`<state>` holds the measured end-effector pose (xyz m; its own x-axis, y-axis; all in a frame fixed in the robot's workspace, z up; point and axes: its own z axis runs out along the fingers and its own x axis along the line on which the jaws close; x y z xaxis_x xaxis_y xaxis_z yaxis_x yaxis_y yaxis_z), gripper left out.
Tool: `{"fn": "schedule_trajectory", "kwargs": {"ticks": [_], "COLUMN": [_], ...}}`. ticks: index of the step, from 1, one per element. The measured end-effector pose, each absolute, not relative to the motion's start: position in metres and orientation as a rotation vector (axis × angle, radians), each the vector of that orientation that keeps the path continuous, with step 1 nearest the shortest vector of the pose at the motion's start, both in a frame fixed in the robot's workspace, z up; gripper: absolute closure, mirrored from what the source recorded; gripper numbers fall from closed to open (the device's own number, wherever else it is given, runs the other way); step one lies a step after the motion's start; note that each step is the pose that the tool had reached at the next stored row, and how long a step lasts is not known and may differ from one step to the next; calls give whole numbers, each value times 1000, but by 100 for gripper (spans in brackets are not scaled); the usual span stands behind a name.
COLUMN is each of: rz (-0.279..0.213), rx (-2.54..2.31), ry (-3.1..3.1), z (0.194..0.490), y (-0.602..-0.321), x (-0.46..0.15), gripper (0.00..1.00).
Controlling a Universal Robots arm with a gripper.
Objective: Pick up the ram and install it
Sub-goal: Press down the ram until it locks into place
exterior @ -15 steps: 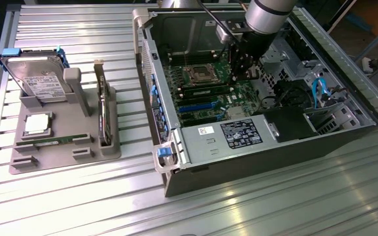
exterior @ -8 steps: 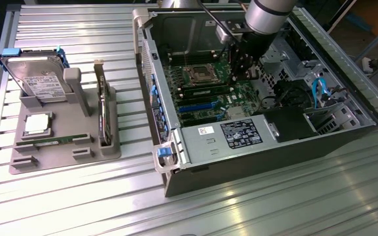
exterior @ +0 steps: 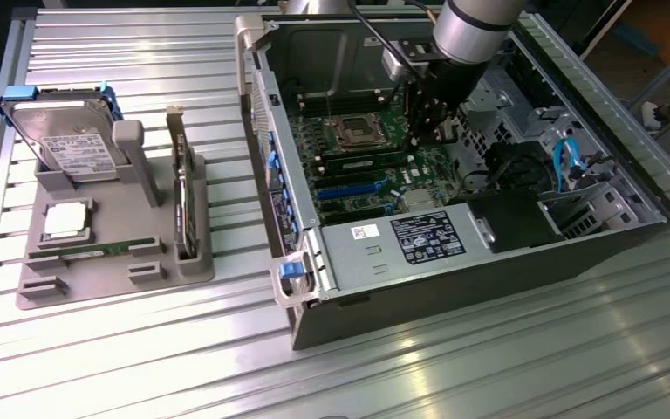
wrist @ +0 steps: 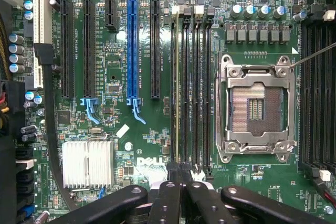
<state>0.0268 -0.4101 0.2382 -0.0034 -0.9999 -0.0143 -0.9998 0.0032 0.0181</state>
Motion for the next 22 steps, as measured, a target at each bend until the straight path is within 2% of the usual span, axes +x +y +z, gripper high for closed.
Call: {"fn": "schedule_trajectory", "kwargs": {"ticks": [16,18,22], "rz": [-36,-36,-36], "rx": [2216,2215,2215], "ry": [-2223,-2223,-2223], "z": [231,246,253], "y": [-410,-410,-410], "x": [27,27,27], "gripper": [89,89,89]}}
